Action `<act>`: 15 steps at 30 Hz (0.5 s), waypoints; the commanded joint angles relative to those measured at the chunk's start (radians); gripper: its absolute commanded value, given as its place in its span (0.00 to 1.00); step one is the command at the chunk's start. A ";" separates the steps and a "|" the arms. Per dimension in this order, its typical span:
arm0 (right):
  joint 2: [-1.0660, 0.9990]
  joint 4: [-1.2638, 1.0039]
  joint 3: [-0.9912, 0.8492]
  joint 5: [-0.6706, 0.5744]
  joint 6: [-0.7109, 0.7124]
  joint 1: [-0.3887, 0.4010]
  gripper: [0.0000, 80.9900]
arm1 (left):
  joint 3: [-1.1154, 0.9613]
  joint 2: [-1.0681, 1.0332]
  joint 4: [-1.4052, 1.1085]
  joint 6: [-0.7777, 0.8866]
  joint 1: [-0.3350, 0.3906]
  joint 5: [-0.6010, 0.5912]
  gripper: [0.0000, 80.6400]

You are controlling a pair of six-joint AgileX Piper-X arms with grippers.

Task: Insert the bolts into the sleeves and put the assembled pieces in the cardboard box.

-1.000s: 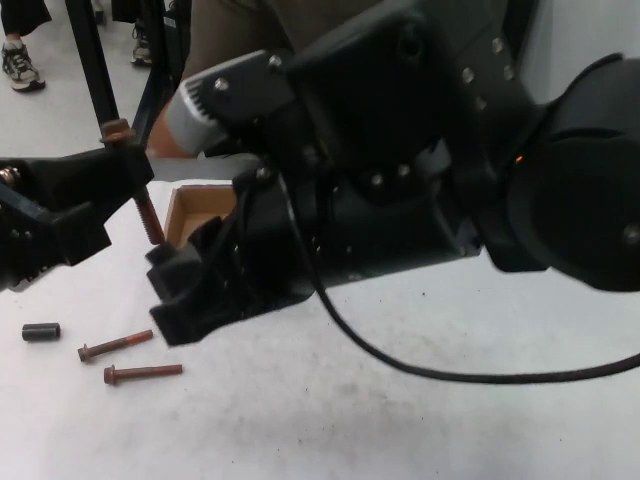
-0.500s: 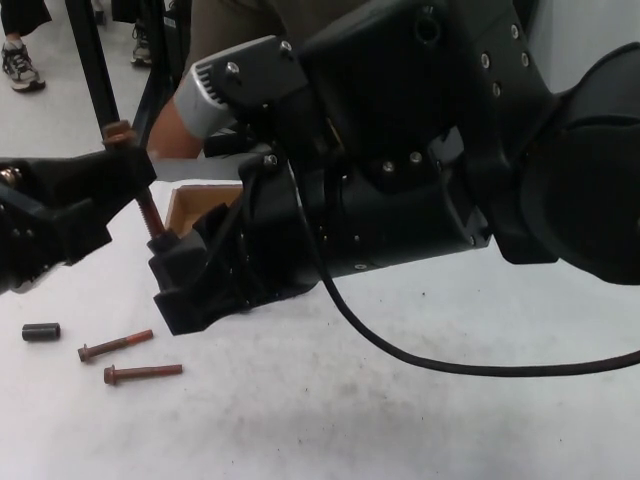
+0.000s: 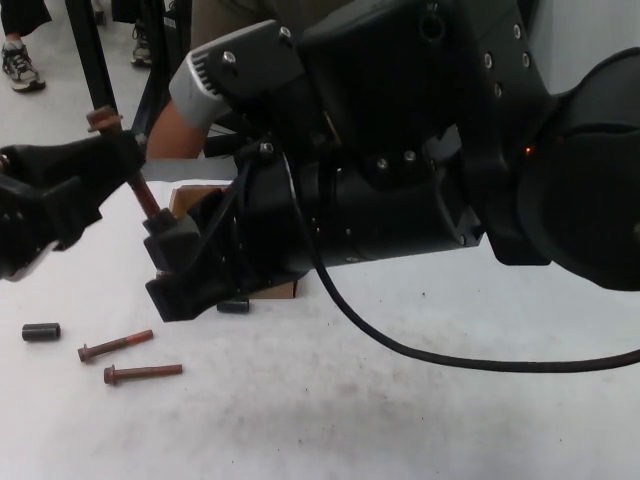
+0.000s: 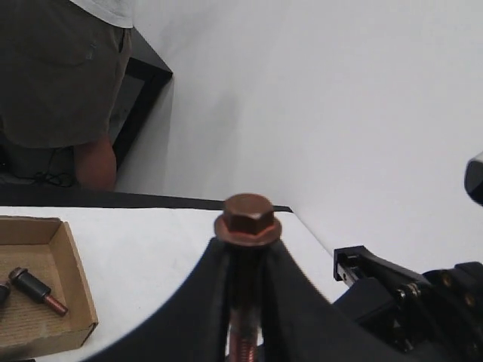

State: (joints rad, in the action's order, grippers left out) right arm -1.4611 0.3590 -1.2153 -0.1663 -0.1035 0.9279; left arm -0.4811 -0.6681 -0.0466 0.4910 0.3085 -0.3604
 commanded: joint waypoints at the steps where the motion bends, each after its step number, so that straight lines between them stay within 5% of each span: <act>1: 0.018 -0.102 -0.010 0.033 0.007 -0.009 0.00 | -0.005 -0.001 0.011 0.011 0.003 -0.023 0.01; 15: 0.029 -0.117 -0.010 0.018 0.034 -0.012 0.00 | -0.005 -0.001 0.082 -0.002 0.003 0.010 0.01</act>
State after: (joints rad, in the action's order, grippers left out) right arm -1.4611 0.3174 -1.2079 -0.1593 -0.0873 0.9279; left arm -0.4912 -0.6681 -0.0312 0.4940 0.3085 -0.3389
